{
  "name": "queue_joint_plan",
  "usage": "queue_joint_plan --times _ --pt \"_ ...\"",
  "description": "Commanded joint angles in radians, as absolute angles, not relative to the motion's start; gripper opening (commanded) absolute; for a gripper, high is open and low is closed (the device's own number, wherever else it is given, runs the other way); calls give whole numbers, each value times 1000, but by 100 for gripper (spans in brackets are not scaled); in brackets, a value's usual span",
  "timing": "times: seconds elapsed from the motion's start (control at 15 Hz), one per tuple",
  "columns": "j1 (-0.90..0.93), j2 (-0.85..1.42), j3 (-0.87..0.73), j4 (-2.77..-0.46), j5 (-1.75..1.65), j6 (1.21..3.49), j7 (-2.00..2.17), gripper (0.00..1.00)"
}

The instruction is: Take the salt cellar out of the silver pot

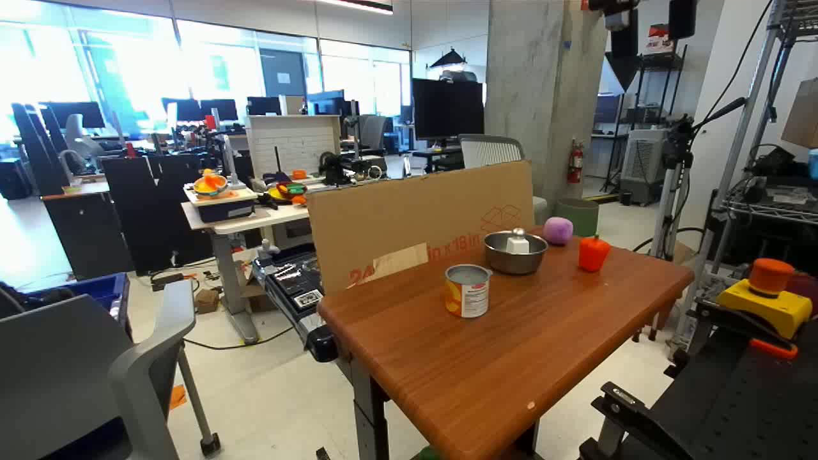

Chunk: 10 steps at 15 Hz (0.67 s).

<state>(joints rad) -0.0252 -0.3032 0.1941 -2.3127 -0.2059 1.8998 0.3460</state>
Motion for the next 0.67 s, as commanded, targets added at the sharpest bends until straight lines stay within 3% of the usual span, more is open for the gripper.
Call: queue_joint_plan --times 0.0,0.6 --pt "-2 -301 174 -2311 -212 1897 351 100" --pt "-13 -257 164 -2327 -228 1954 376 100"
